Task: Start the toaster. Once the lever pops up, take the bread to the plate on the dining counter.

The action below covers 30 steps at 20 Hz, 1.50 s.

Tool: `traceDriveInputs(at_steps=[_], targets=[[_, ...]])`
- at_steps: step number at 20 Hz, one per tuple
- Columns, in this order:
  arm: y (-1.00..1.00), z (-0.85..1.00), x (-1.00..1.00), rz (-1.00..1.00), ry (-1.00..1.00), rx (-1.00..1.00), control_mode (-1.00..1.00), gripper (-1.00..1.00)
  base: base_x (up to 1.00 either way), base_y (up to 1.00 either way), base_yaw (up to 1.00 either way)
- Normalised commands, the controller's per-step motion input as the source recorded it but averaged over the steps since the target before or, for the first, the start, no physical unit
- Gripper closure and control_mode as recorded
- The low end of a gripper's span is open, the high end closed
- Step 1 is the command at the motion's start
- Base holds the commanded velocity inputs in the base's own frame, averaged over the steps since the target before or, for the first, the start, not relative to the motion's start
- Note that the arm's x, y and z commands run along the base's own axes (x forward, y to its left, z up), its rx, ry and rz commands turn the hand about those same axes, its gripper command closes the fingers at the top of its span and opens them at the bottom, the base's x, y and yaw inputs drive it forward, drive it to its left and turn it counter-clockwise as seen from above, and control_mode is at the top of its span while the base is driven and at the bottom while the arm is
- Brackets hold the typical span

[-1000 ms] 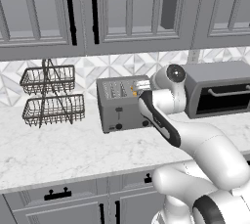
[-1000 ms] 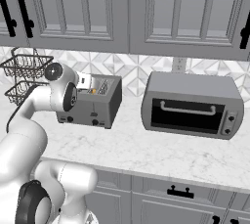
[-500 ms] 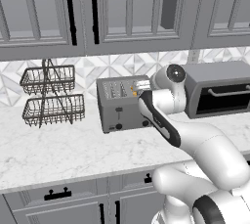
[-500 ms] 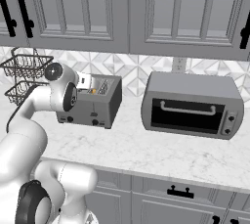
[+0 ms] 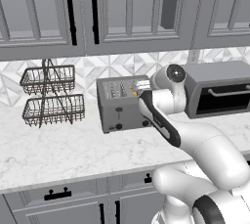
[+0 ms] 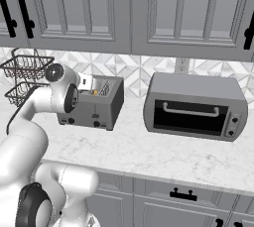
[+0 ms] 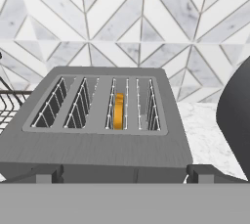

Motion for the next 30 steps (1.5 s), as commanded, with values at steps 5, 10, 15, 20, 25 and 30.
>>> traceDriveInputs(at_steps=[5, 10, 15, 20, 25, 30], targets=[[0.00, 0.00, 0.00, 0.00, 0.00, 0.00, -1.00, -1.00, 0.00, 0.00, 0.00], [0.00, 0.00, 0.00, 0.00, 0.00, 0.00, -1.00, -1.00, 0.00, 0.00, 0.00], [0.00, 0.00, 0.00, 0.00, 0.00, 0.00, -1.00, -1.00, 0.00, 0.00, 0.00], [0.00, 0.00, 0.00, 0.00, 0.00, 0.00, -1.00, -1.00, 0.00, 0.00, 0.00], [0.00, 0.00, 0.00, 0.00, 0.00, 0.00, -1.00, -1.00, 0.00, 0.00, 0.00], [0.00, 0.00, 0.00, 0.00, 0.00, 0.00, -1.00, -1.00, 0.00, 0.00, 0.00]])
